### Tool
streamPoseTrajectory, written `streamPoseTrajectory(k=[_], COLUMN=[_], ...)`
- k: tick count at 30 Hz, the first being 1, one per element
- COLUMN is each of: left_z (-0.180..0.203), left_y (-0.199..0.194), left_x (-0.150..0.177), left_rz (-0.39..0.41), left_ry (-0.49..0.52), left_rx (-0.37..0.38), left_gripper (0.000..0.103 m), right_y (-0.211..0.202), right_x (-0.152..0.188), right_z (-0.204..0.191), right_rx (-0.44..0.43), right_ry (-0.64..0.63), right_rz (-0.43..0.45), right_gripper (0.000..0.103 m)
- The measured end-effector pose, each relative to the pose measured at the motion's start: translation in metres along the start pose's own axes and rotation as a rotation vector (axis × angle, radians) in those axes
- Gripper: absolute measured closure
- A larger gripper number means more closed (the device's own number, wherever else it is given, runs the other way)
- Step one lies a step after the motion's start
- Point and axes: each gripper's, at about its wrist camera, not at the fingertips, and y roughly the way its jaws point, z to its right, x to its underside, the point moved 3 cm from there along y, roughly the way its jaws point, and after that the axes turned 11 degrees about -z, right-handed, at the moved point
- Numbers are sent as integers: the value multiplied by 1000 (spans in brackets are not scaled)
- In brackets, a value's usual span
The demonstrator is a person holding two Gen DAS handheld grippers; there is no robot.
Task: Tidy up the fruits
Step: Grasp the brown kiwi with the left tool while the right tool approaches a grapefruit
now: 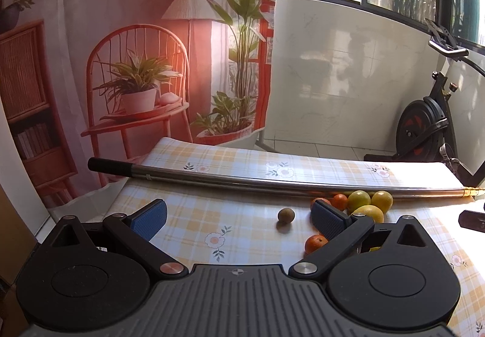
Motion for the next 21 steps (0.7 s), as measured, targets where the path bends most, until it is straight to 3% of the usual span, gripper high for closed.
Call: streamPoseTrajectory(k=[6,12,18,21], left_z=[4,18,25,27], left_y=[37,73,102,119], left_x=[-2,7,4,-2], left_rz=[-26,-53,-38,-45], left_ry=[12,96,184,191], left_rx=[28,48,64,133], left_gripper=[1,3,17,25], right_y=[26,53,72,81], right_x=[4,6,2,-1], right_z=[2,13,24,25], right_rx=[-15,-12,-10,-7], right_ry=[13,56,100,102], right_rz=[-43,-83,-100,-109], right_gripper=[0,0,0,0])
